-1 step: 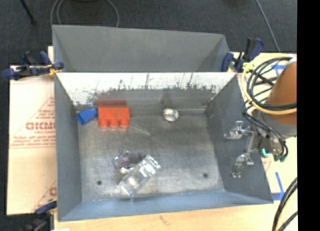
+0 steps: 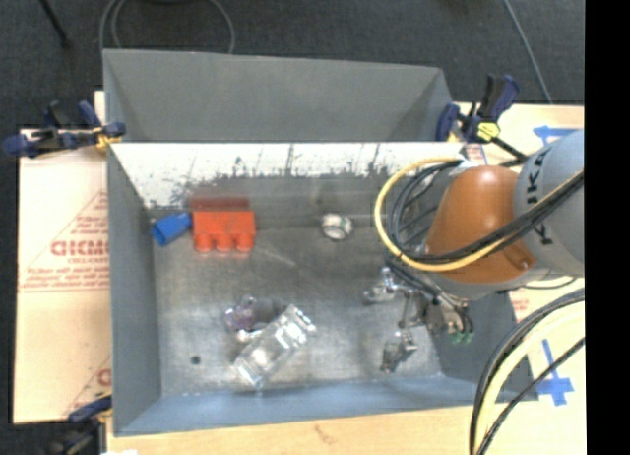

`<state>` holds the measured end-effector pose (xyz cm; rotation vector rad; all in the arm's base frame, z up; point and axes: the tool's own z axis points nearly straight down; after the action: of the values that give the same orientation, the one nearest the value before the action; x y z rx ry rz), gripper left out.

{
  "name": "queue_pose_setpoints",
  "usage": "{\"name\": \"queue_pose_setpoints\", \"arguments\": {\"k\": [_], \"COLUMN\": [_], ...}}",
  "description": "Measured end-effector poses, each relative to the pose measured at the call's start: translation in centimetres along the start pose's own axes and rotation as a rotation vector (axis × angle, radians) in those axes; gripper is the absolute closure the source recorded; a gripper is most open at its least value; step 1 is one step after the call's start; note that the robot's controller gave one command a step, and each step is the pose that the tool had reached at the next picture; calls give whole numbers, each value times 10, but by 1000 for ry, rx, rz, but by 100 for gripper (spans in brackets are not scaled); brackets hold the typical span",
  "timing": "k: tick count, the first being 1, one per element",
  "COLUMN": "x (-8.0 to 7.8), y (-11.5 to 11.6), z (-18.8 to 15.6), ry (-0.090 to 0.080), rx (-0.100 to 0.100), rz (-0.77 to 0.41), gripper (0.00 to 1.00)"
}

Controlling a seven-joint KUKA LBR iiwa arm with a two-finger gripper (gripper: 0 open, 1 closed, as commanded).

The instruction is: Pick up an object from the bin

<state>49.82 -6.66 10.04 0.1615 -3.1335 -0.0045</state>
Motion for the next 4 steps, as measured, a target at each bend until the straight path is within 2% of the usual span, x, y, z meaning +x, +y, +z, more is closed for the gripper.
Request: {"name": "queue_pose_setpoints", "arguments": {"k": [1, 2, 3, 4], "x": [-23, -59, -62, -84], "y": [90, 135, 136, 117], "z": [-62, 26, 24, -104], "ry": [-13, 0, -13, -12], "rx": [0, 6, 7, 8], "rz": [-60, -337, -340, -591], "gripper": [0, 0, 100, 100]}}
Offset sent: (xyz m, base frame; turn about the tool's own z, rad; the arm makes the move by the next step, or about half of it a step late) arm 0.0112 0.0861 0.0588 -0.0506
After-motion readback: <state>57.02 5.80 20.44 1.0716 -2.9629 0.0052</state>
